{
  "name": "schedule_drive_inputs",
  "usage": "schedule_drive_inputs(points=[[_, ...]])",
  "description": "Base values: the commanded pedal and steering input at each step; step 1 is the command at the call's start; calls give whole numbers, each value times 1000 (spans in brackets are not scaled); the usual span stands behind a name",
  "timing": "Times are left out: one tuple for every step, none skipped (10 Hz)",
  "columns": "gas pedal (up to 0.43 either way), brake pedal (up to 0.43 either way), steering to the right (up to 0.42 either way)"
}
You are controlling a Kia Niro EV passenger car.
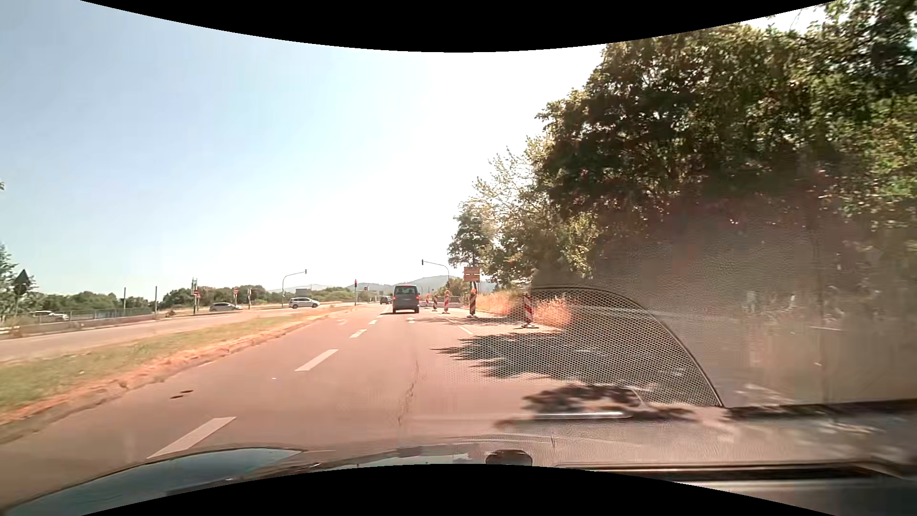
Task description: Follow the waypoints while adhering to traffic rules and regulations
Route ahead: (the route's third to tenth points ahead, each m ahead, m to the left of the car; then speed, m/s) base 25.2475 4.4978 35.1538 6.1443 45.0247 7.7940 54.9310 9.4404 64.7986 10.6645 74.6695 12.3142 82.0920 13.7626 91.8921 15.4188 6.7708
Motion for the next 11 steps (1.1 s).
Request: schedule_drive_inputs(points=[[59, 0, -90], [59, 0, -84], [59, 0, -79], [59, 0, -74], [59, 0, -69], [59, 0, -61], [59, 0, -57], [59, 0, -52], [59, 0, -44], [47, 0, -39], [28, 0, -34]])
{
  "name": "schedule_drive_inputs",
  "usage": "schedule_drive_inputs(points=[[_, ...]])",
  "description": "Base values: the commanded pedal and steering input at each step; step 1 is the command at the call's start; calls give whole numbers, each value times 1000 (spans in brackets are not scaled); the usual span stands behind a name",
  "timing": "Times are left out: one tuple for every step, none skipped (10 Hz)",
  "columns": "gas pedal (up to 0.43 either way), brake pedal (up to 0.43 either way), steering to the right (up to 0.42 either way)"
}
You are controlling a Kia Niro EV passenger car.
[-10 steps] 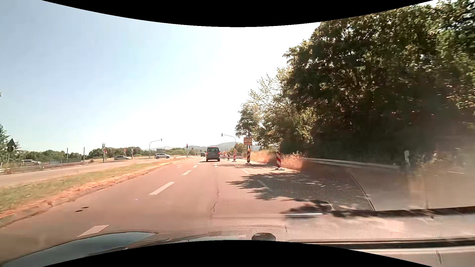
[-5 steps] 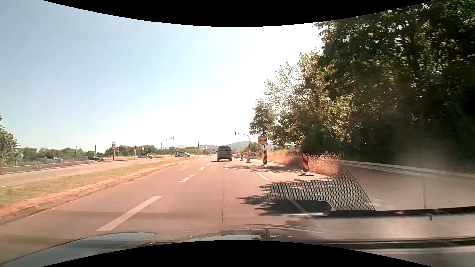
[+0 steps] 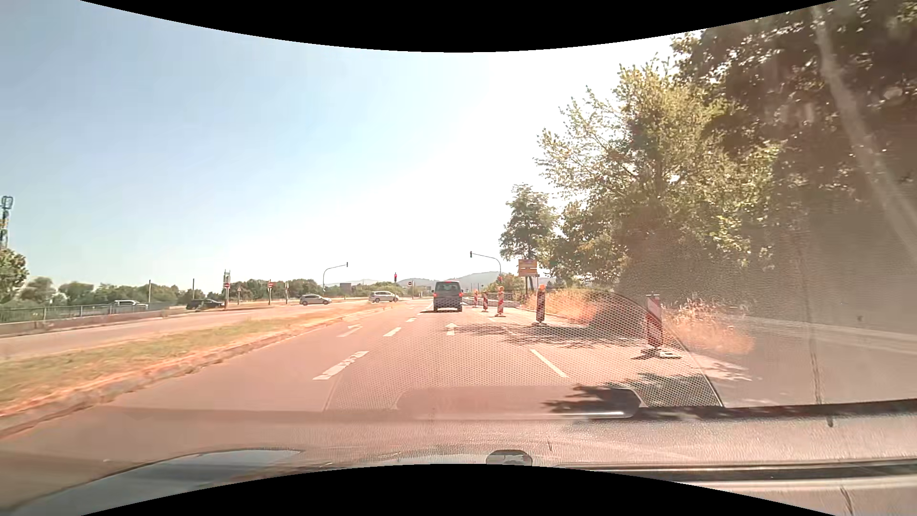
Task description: Follow the waypoints while adhering to traffic rules and regulations
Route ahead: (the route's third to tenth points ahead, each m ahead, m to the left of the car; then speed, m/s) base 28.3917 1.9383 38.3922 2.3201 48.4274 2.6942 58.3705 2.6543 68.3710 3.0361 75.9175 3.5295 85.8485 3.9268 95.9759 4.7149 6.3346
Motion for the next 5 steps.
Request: schedule_drive_inputs(points=[[20, 0, -31], [20, 0, -28], [20, 0, -24], [20, 0, -19], [0, 0, -14]])
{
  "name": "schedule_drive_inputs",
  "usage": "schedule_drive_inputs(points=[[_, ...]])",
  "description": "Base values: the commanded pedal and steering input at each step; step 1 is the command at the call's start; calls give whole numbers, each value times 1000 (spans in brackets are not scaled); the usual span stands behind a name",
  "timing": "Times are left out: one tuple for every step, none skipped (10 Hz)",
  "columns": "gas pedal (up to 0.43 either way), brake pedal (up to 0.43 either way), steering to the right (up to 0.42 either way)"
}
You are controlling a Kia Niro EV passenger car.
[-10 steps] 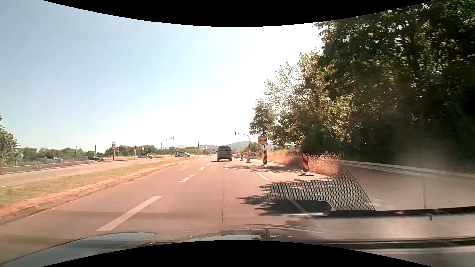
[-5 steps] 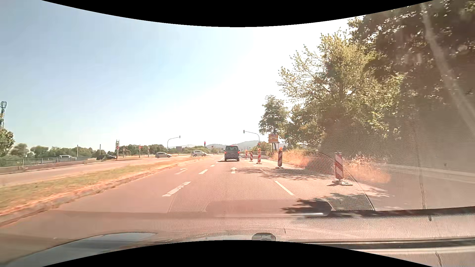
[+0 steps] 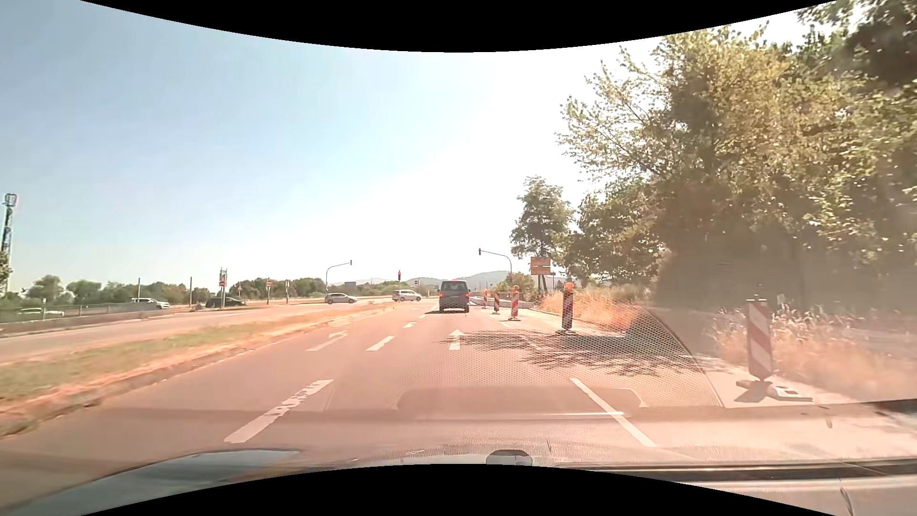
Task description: Follow the waypoints while adhering to traffic rules and regulations
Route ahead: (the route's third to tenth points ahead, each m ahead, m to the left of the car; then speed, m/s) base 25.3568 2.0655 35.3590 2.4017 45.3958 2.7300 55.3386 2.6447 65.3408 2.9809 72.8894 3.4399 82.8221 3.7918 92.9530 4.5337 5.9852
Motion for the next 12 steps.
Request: schedule_drive_inputs(points=[[0, 0, -13], [0, 0, -12], [0, 0, -9], [0, 0, -8], [0, 0, -8], [0, 0, -8], [0, 0, -9], [0, 0, -10], [0, 0, -10], [0, 0, -10], [0, 0, -10], [0, 0, -10]])
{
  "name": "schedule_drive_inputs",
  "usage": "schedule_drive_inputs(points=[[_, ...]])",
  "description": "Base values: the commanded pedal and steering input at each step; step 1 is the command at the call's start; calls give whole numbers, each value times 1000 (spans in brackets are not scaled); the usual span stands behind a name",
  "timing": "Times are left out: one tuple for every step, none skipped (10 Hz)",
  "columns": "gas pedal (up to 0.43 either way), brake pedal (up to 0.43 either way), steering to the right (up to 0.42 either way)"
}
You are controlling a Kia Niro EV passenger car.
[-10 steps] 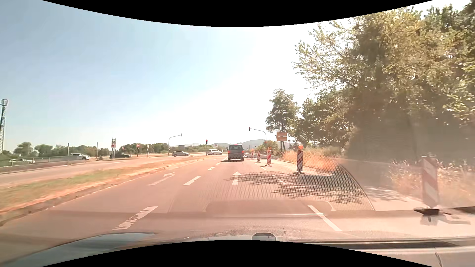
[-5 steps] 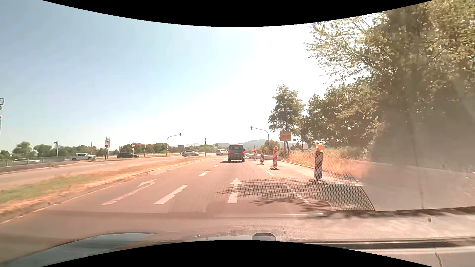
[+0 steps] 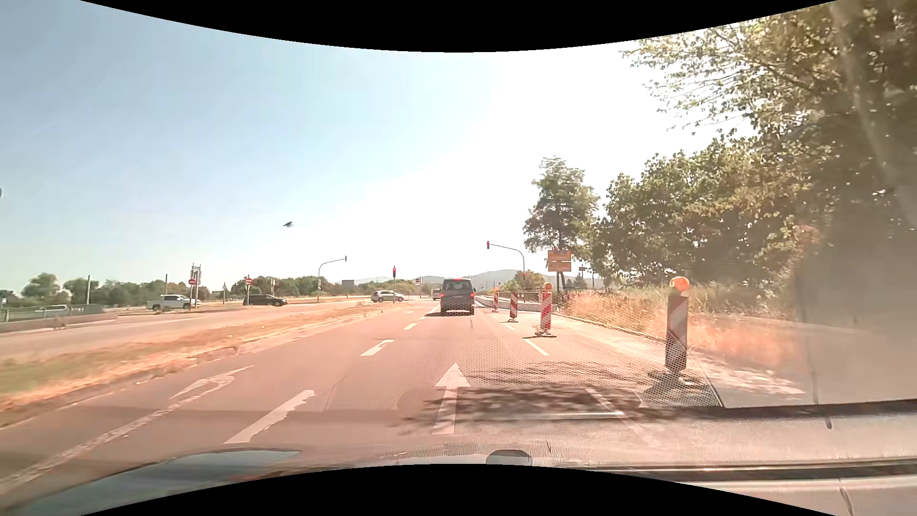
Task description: Follow the waypoints while adhering to traffic rules and regulations
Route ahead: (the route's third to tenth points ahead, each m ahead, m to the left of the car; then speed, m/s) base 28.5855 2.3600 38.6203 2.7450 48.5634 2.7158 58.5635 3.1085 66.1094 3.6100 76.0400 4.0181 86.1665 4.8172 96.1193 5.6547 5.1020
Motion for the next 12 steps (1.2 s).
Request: schedule_drive_inputs(points=[[0, 0, -9], [0, 0, -9], [0, 0, -9], [0, 0, -9], [0, 0, -9], [0, 0, -9], [0, 0, -9], [0, 0, -9], [0, 0, -8], [0, 0, -5], [0, 0, -5], [0, 0, -5]])
